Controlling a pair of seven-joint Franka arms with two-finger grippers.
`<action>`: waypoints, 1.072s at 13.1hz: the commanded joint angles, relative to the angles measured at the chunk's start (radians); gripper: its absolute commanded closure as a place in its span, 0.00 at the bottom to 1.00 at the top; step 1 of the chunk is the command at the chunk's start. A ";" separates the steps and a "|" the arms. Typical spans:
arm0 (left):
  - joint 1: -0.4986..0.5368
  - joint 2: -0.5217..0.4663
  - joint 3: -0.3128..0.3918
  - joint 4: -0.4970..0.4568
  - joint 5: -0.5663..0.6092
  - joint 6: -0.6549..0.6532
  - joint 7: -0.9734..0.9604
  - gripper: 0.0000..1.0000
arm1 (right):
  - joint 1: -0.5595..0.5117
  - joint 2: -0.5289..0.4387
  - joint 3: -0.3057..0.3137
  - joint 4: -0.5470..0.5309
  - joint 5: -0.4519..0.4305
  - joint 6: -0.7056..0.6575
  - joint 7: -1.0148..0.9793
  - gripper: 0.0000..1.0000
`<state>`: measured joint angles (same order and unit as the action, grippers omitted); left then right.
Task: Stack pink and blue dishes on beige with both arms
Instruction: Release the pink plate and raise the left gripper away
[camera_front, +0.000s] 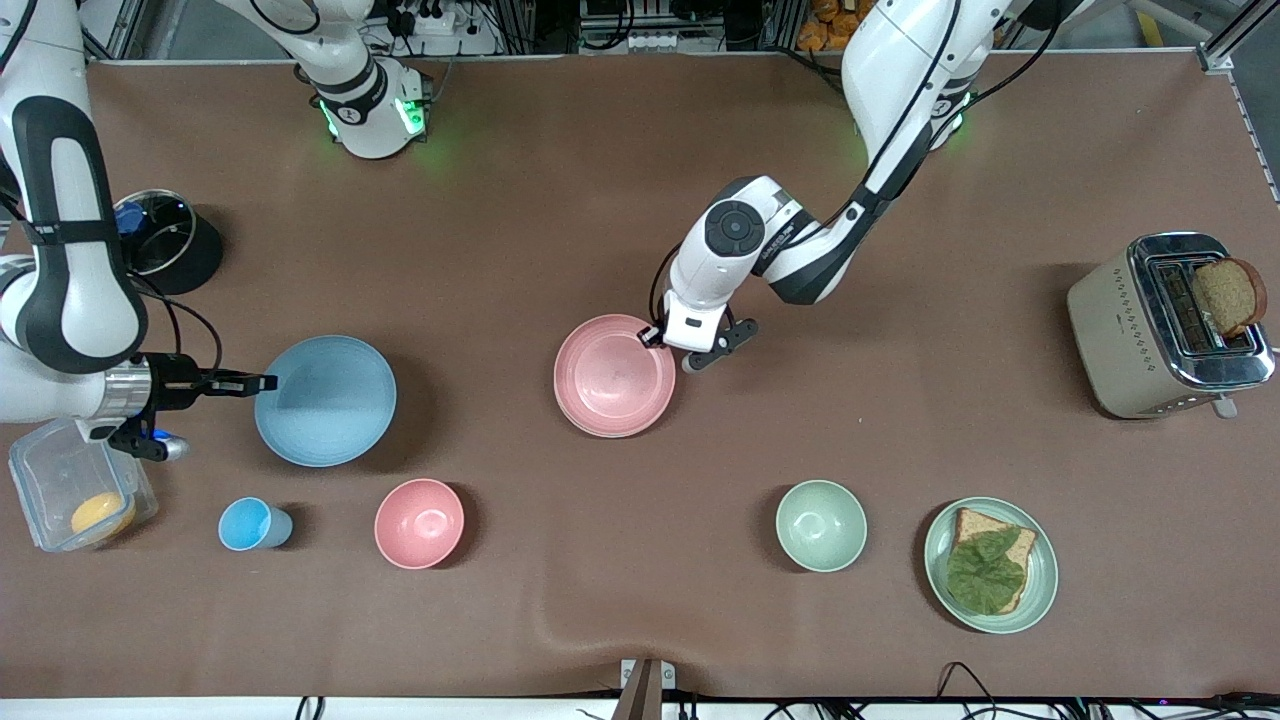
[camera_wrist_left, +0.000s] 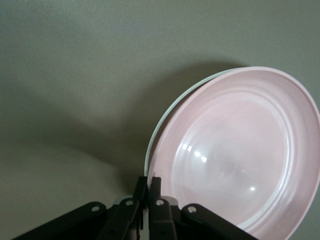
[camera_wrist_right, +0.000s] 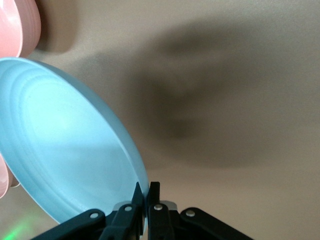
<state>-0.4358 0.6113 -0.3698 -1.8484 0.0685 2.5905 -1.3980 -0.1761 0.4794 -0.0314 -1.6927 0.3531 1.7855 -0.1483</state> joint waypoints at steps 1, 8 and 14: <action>-0.006 0.001 0.009 0.009 0.036 0.016 -0.032 0.06 | 0.000 -0.007 0.007 -0.004 0.021 -0.003 0.003 1.00; 0.107 -0.302 0.068 0.040 0.259 -0.215 0.043 0.00 | 0.029 -0.007 0.010 -0.008 0.107 -0.008 0.045 1.00; 0.423 -0.525 0.063 0.087 0.151 -0.525 0.918 0.00 | 0.171 -0.042 0.007 -0.047 0.231 -0.018 0.177 1.00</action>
<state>-0.1131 0.1346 -0.2965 -1.7719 0.2910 2.1225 -0.7146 -0.0383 0.4830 -0.0180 -1.7095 0.5610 1.7793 -0.0263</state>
